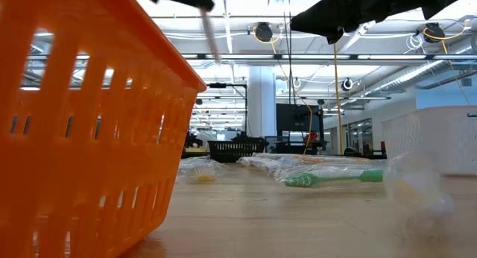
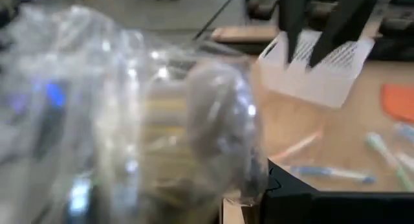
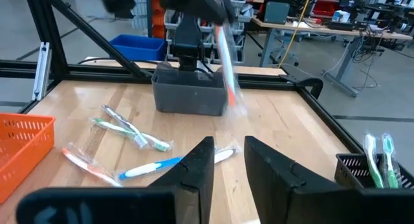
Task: Pick & Place Toothbrushes
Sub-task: Put the orange toothbrush into the transparent black bin
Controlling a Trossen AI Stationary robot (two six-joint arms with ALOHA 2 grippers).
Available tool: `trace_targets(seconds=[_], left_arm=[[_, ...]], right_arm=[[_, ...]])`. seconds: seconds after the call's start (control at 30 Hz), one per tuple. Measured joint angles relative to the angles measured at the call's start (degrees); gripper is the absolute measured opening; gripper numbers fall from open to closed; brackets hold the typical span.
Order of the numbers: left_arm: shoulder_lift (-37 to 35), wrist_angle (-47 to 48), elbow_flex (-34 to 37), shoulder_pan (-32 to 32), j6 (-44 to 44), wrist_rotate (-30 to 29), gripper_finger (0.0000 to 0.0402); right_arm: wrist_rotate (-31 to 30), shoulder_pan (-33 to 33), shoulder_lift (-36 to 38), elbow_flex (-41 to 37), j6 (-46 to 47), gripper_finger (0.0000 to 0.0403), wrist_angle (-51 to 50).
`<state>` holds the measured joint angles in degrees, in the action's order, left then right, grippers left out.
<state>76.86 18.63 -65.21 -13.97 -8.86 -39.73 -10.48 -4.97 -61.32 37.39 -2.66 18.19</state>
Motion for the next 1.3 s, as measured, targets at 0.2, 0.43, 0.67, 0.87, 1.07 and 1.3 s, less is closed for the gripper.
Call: trace_targets(seconds=[0.2,0.43,0.67,0.87,1.07,1.3], left_arm=[[-4.29,17.27,-0.15,-0.86,-16.36,-1.51,0.0008],[-7.59,37.48,-0.13,-1.96,-36.69,-0.22,0.0008],[-8.30,50.14,-0.13,-3.05,-50.27,4.98,0.0008],[-8.54,54.94,-0.13,-3.93,-55.95,5.88,0.0010],[-8.65,61.24,-0.13,-4.22,-61.15,9.35,0.0008],[-8.70,71.43,-0.13,-4.60,-68.81,11.11,0.0007]], right_arm=[[0.00,0.00,0.00,0.00,0.04,0.0082,-0.11],[0.02,0.00,0.00,0.00,0.04,0.0082,-0.53],[0.02,0.00,0.00,0.00,0.04,0.0082,-0.90],[0.02,0.00,0.00,0.00,0.04,0.0082,-0.91],[0.02,0.00,0.00,0.00,0.04,0.0082,-0.95],[0.02,0.00,0.00,0.00,0.04,0.0082,-1.01]])
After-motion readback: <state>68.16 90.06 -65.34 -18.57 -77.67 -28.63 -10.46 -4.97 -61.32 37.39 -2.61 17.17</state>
